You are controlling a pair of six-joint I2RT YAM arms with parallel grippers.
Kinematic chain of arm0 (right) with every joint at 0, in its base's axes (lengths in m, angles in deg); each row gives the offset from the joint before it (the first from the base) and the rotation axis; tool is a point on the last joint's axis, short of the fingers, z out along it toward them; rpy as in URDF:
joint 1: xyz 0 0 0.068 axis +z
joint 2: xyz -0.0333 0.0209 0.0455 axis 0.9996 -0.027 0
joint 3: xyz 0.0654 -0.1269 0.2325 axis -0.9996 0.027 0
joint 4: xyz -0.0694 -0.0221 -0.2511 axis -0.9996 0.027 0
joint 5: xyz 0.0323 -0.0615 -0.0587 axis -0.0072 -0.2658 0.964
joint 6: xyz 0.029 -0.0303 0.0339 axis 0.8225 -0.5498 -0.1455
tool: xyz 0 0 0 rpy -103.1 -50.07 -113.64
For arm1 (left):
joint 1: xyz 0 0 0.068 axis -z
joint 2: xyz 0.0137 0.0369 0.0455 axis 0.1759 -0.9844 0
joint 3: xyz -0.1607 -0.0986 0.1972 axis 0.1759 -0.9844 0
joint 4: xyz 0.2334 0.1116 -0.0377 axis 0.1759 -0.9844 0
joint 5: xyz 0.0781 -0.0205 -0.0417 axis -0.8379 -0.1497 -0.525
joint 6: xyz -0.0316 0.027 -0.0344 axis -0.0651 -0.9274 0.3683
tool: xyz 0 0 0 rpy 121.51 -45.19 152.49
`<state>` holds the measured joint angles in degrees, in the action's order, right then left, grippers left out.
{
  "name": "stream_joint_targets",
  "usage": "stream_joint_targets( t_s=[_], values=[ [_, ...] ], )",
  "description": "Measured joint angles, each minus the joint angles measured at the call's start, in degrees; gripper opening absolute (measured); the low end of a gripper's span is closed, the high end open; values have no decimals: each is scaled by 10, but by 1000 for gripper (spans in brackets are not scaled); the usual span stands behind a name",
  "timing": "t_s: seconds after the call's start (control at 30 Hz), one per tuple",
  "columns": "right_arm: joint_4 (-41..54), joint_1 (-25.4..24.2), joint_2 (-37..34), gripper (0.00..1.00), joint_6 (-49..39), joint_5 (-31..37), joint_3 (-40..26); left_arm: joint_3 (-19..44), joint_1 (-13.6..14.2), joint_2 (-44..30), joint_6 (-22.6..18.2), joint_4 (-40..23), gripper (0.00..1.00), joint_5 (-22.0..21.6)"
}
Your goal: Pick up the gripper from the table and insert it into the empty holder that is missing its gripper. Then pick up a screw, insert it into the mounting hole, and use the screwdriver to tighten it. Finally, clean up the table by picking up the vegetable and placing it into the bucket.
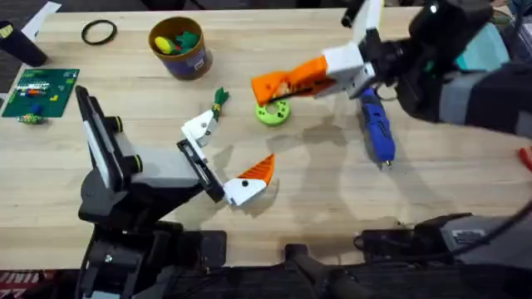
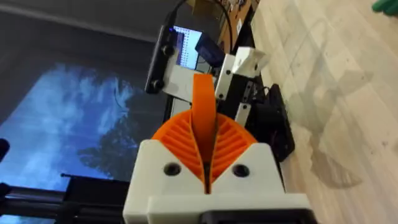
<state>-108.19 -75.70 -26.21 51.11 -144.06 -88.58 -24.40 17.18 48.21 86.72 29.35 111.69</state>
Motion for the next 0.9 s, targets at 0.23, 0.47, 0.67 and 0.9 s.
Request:
stream_joint_targets(
  t_s=[0.23,0.47,0.67,0.9],
  values=[
    [3,13,11,18,-32,-1,83,0,0,0,5,-4,981,45],
    [-5,53,14,18,-65,0,92,2,0,0,-8,-16,981,103],
    [8,64,16,18,-77,0,92,3,0,0,-61,-23,981,143],
    [76,63,17,18,-105,0,93,3,0,0,-83,-25,981,160]
  ],
)
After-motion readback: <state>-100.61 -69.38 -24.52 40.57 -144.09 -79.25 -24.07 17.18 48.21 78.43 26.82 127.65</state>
